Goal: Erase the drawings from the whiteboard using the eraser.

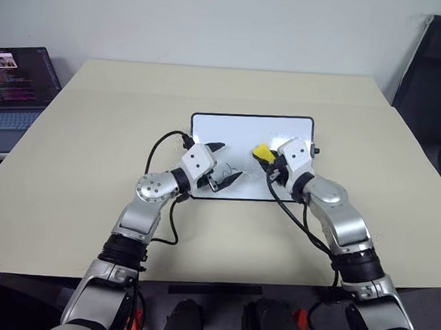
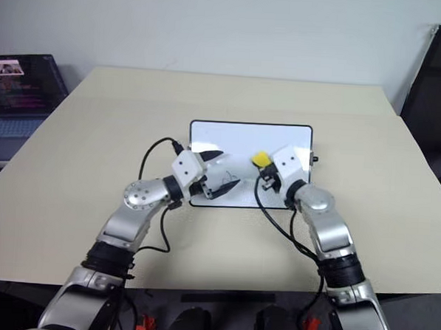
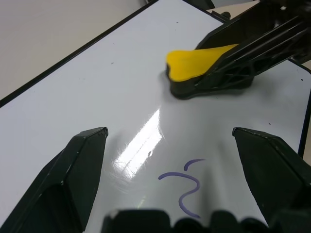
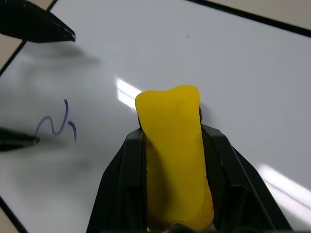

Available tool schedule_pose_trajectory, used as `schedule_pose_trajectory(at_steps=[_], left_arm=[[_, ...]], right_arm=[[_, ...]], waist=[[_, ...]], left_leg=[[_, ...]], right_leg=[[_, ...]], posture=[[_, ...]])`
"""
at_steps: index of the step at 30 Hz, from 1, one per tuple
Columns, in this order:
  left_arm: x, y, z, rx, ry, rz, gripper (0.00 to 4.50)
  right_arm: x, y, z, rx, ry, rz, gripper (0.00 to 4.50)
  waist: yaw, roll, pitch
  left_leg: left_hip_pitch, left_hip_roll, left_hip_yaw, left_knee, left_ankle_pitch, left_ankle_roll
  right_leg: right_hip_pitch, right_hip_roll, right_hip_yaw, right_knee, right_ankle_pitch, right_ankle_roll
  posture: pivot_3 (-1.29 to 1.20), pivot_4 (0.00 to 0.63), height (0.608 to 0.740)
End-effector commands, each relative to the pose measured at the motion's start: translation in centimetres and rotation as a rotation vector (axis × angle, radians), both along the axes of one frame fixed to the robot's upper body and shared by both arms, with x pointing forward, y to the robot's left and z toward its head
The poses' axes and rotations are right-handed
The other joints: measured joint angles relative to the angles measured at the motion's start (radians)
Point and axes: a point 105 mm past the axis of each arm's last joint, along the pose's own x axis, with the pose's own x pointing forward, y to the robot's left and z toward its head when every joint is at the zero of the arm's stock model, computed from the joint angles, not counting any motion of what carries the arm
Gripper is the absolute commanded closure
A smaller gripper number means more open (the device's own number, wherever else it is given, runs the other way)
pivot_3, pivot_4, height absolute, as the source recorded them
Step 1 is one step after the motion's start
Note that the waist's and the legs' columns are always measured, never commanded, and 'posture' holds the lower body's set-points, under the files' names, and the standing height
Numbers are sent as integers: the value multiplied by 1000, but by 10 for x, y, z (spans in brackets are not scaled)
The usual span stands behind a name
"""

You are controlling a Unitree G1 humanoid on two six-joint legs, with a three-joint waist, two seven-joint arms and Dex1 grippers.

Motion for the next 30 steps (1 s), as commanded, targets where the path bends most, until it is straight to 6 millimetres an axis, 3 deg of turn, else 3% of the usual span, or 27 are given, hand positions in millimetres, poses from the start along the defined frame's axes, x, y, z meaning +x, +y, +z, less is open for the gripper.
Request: schedule_pose_trajectory(at_steps=[1, 6, 11, 17, 23, 30], left_arm=[[-3, -2, 16, -17, -57, -12, 0], [-3, -3, 17, -18, -58, -16, 0], [-4, -3, 17, -23, -59, -15, 0], [-17, 0, 15, -63, -50, 31, 0], [-50, 16, -10, -50, 5, 145, 0], [-61, 28, -30, -57, 52, 261, 0]], right_arm=[[-1, -23, -8, -17, 36, -64, 3335], [-3, -19, 6, 47, -4, -46, 3335], [-11, -1, 15, 70, -47, 58, 3335], [-22, 11, 24, 47, -123, 151, 3335], [-33, 23, 29, 25, -191, 239, 3335], [-38, 47, 33, 30, -231, 332, 3335]], waist=[[0, 0, 0], [0, 0, 0], [0, 0, 0], [-4, 0, 0], [-7, 0, 1], [-1, 0, 1]], left_leg=[[0, 0, 0, 0, 0, 0], [0, 0, 0, 0, 0, 1], [-1, 0, 0, 0, 0, 1], [-2, 0, 0, -2, 0, 1], [-2, 1, 0, -2, 0, 1], [0, 1, -1, -1, 0, 1]], right_leg=[[0, 0, 0, 0, 0, 0], [1, 0, 0, 0, 0, 0], [0, 0, 0, -1, 0, 0], [-2, 0, 1, -2, 0, 0], [-2, 0, 2, -2, 0, 0], [0, 0, 1, -1, 0, -1]], posture=[[0, 150, 740], [0, 150, 740], [0, 150, 740], [0, 150, 740], [0, 150, 740], [0, 150, 740]])
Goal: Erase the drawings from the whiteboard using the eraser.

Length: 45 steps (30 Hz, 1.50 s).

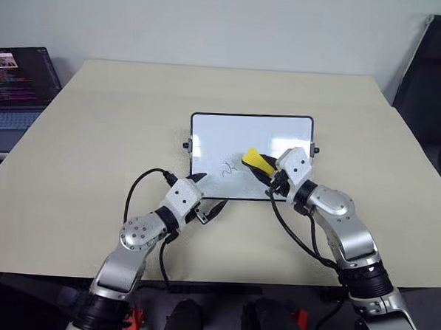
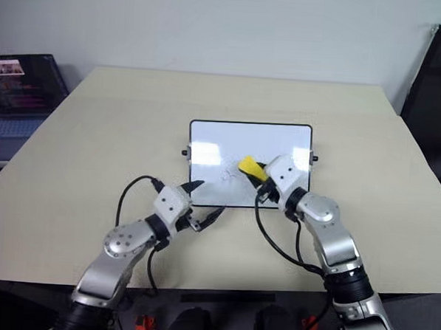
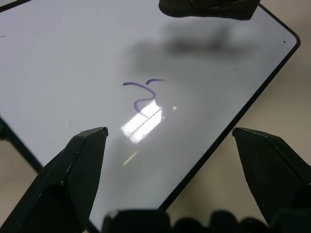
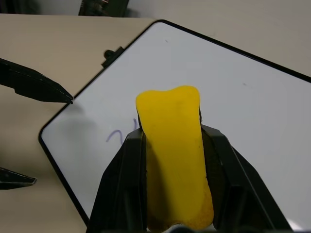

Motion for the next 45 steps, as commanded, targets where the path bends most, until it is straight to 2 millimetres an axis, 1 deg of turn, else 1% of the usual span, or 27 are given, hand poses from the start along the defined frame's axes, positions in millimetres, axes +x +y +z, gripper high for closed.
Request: schedule_pose_trajectory(at_steps=[1, 5, 9, 13, 17, 22, 25, 30, 34, 37, 40, 42, 45], left_arm=[[1, 5, 11, -6, -61, 55, 0], [5, 12, 8, -2, -59, 91, 0], [9, 14, 9, 5, -62, 87, 0], [11, 12, 14, 5, -71, 72, 0], [12, 14, 18, 10, -74, 64, 0], [14, 13, 21, 11, -78, 58, 0], [16, 10, 24, 6, -84, 47, 0], [16, 4, 25, -4, -86, 40, 0], [16, 6, 25, -5, -85, 44, 0], [16, 7, 25, -4, -85, 47, 0], [15, 8, 26, -6, -85, 50, 0], [15, 8, 27, -6, -86, 51, 0], [11, 11, 25, -6, -77, 55, 0]], right_arm=[[-3, 17, 20, 16, -91, 58, 3335], [-1, 31, 21, 14, -107, 84, 3335], [12, 51, 8, -83, -112, 75, 3335], [25, 56, -2, -135, -95, 47, 3335], [38, 49, -14, -187, -40, -15, 3335], [41, 46, -18, -201, -24, -46, 3335], [43, 35, -23, -219, -15, -78, 3335], [51, 5, -27, -239, 11, -157, 3335], [54, -3, -32, -248, 20, -185, 3335], [52, 0, -35, -247, 28, -176, 3335], [38, 15, -41, -251, 45, -99, 3335], [34, 18, -43, -253, 51, -80, 3335], [19, 32, -55, -286, 71, -6, 3335]], waist=[[-1, 0, 0], [-1, 0, 0], [-2, 0, 0], [-1, 0, 0], [-1, 0, 0], [-1, 0, 0], [-1, 0, 0], [3, 0, 0], [4, 0, 0], [4, -1, -1], [4, -1, -1], [2, -1, -1], [0, -1, -1]], left_leg=[[0, 0, 0, 0, 0, 0], [0, 0, 0, 0, 0, 0], [0, 0, 0, 0, 0, 0], [-1, 0, 0, 0, 0, 0], [-1, 0, 0, 0, 0, 0], [0, 0, 0, 0, 0, 0], [0, 0, 0, 0, 0, 0], [0, -1, 0, 0, 0, 0], [1, -1, 0, 1, 0, 0], [1, -1, 0, 1, 0, 1], [1, -1, 0, 1, 0, 1], [1, -1, 0, 0, 0, 1], [1, -1, 0, 0, 0, 1]], right_leg=[[0, 0, 0, 0, 0, 0], [0, 0, 0, 0, 0, 0], [0, 0, 0, 0, 0, 0], [-1, 0, 0, 0, 0, 0], [-1, -1, 0, -1, 0, 0], [-1, 0, 0, 1, 0, 0], [0, 0, -1, 1, 0, -1], [0, -1, 0, 1, 0, 0], [1, -1, 0, 1, 0, 0], [1, -1, -1, 2, 0, 0], [1, -1, -1, 2, 0, 0], [1, -1, -1, 1, 0, 0], [1, -1, 0, 1, 0, 0]], posture=[[0, 150, 740], [0, 150, 740], [0, 150, 740], [0, 150, 740], [0, 150, 740], [0, 150, 740], [0, 150, 740], [0, 150, 740], [0, 150, 740], [0, 150, 740], [0, 150, 740], [0, 150, 740], [0, 150, 740]])
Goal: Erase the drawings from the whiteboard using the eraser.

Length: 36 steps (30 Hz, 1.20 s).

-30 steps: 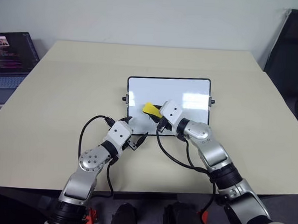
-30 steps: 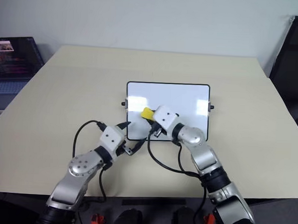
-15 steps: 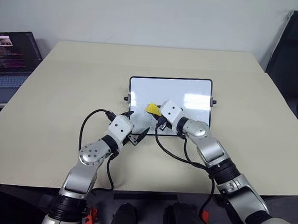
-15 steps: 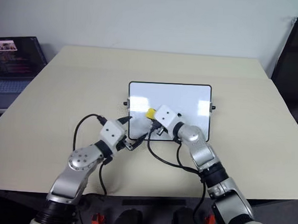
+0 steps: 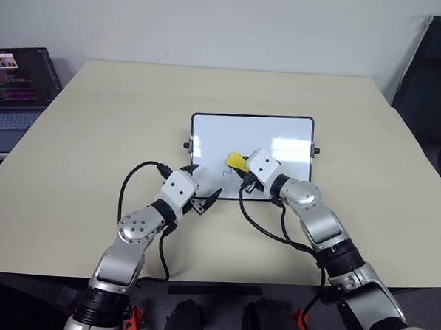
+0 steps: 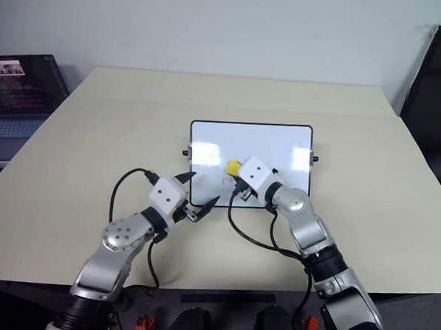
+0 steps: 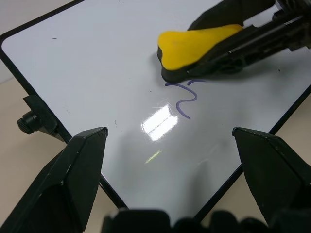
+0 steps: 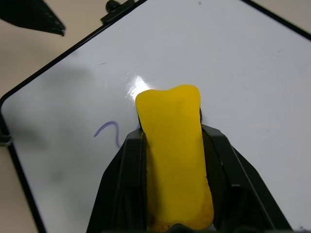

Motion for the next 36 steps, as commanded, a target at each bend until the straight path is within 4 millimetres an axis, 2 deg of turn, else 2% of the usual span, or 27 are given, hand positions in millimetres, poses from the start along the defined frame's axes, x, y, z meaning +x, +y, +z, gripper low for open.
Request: schedule_pose_trajectory(at_steps=[1, 4, 9, 14, 17, 19, 23, 29, 31, 36], left_arm=[[-8, 3, 11, -15, -32, -3, 0], [-15, 10, 8, -71, 7, 36, 0], [-26, 12, -1, -32, 26, 39, 0], [-29, 9, -2, -31, 24, 40, 0], [-31, 9, -3, -31, 29, 43, 0], [-31, 7, -3, -32, 29, 40, 0], [-29, 4, 0, -36, 20, 40, 0], [-26, 6, 0, -31, 20, 40, 0], [-22, 3, 2, -34, 12, 32, 0], [-18, -3, 5, -40, 4, 13, 0]], right_arm=[[-13, 8, -26, -62, 85, 46, 3335], [-16, 10, -27, -79, 83, 64, 3335], [-13, 13, -22, -82, 63, 76, 3335], [23, -5, 14, 4, -72, -80, 3335], [32, -4, 23, 20, -102, -91, 3335], [29, 3, 16, 7, -79, -56, 3335], [8, 18, -11, -47, 11, 52, 3335], [-23, 22, -43, -125, 127, 169, 3335], [-16, 17, -39, -124, 115, 135, 3335], [17, -1, -9, -77, 20, -4, 3335]], waist=[[-3, 0, 0], [-8, 0, 0], [-6, 0, 0], [-6, 1, 0], [-3, 1, 0], [-1, 1, 0], [-2, 0, 0], [-3, 0, 0], [-3, 1, 0], [-3, 1, 0]], left_leg=[[0, 0, 0, 0, 0, 0], [1, 1, 0, 0, 0, 0], [1, 1, 0, 0, 0, 0], [2, 1, 0, 0, 0, 0], [2, 1, 0, 0, 1, 1], [1, 1, 0, 0, 1, 1], [0, 1, 0, -1, 0, 1], [1, 1, 0, -1, 0, 1], [1, 1, 0, 0, 0, 1], [2, 1, 0, 0, 1, 1]], right_leg=[[0, 0, 0, 0, 0, 0], [0, 0, 1, 1, 0, 0], [0, 1, 0, 1, 0, -1], [0, 1, 0, 2, 0, -1], [0, 1, 0, 2, 1, -2], [0, 1, 0, 1, 1, -2], [-1, 1, 0, -1, 1, -2], [-1, 1, 0, 0, 1, -2], [-1, 1, 0, 1, 1, -2], [0, 1, 0, 1, 1, -2]], posture=[[0, 150, 740], [0, 150, 740], [0, 150, 740], [0, 150, 740], [0, 150, 740], [0, 150, 740], [0, 150, 740], [0, 150, 740], [0, 150, 740], [0, 150, 740]])
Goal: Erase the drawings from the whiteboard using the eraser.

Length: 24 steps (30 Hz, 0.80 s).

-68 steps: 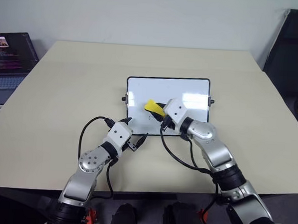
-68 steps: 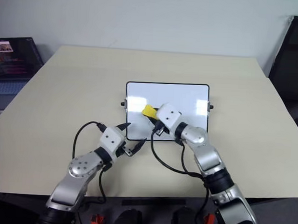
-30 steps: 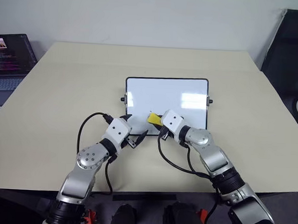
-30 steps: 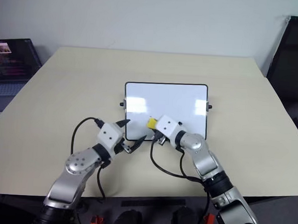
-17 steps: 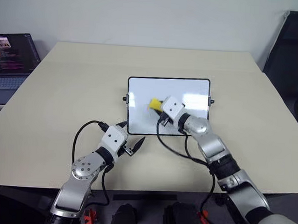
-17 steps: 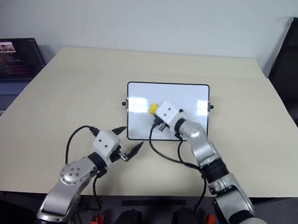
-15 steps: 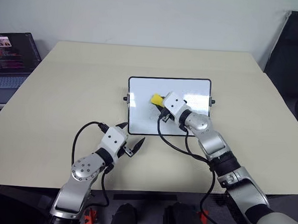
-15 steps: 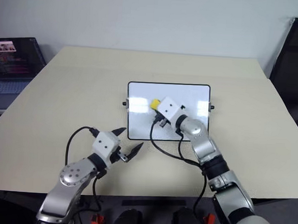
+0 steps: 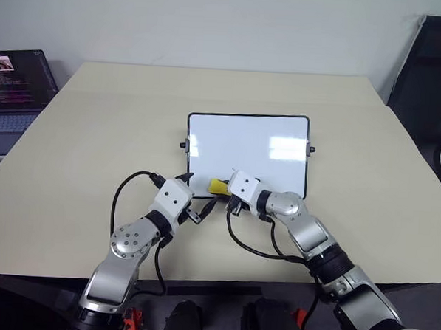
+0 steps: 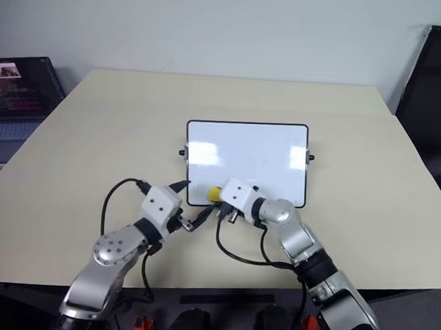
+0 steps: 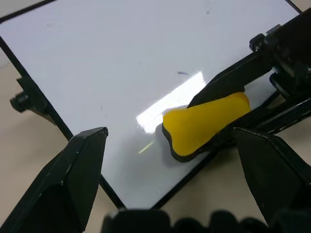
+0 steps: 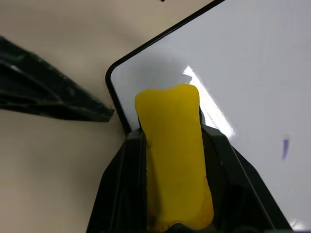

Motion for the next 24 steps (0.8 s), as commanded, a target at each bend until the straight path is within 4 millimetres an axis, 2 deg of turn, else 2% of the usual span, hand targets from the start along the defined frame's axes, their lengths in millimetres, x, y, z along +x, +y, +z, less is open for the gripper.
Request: schedule_pose_trajectory(at_steps=[1, 4, 7, 9, 13, 15, 17, 20, 24], left_arm=[[0, -5, 7, -5, -32, -21, 0], [1, -5, 7, -2, -30, -28, 0], [0, -5, 6, 3, -29, -35, 0], [0, -6, 6, 4, -30, -41, 0], [0, -7, 7, 5, -31, -44, 0], [-1, -7, 7, 5, -31, -45, 0], [-1, -7, 8, 6, -32, -45, 0], [-1, -6, 8, 7, -32, -44, 0], [0, -6, 8, 9, -33, -45, 0]], right_arm=[[37, -37, 20, 21, -75, -204, 3335], [48, -52, 24, 22, -105, -278, 3335], [50, -62, 21, 12, -103, -303, 3335], [42, -60, 13, 8, -78, -277, 3335], [5, -49, -25, -74, 37, -152, 3335], [-4, -49, -33, -94, 65, -135, 3335], [-4, -52, -33, -100, 68, -143, 3335], [9, -57, -24, -92, 39, -183, 3335], [38, -61, 5, -26, -48, -271, 3335]], waist=[[0, 0, 0], [5, 0, 0], [7, 0, 0], [10, 0, 0], [20, -1, -1], [19, 0, -2], [13, 0, -2], [3, 0, -2], [0, 0, -1]], left_leg=[[0, 0, 0, 0, 0, 0], [0, 0, 0, 0, 0, 0], [-1, 0, 0, 0, 0, 0], [-1, -1, 0, 0, 0, 0], [-1, -1, 0, 0, 0, 0], [-1, -1, 0, -1, 0, 0], [-1, -1, 0, 0, 0, 0], [1, 0, 0, 0, 0, 0], [1, 0, 0, 0, 1, 2]], right_leg=[[0, 0, 0, 0, 0, 0], [0, 0, 0, 0, 0, 0], [0, -1, 0, -1, 0, 0], [0, -1, 0, -1, 0, 0], [1, -2, 0, -2, 0, 1], [1, -2, 0, -3, 0, 1], [0, -2, 0, -2, 0, 1], [1, -1, 0, -1, 0, 0], [1, 0, 0, -1, 1, -1]], posture=[[0, 150, 740], [0, 150, 740], [0, 150, 740], [0, 150, 740], [0, 150, 740], [0, 150, 740], [0, 150, 740], [0, 150, 740], [0, 150, 740]])
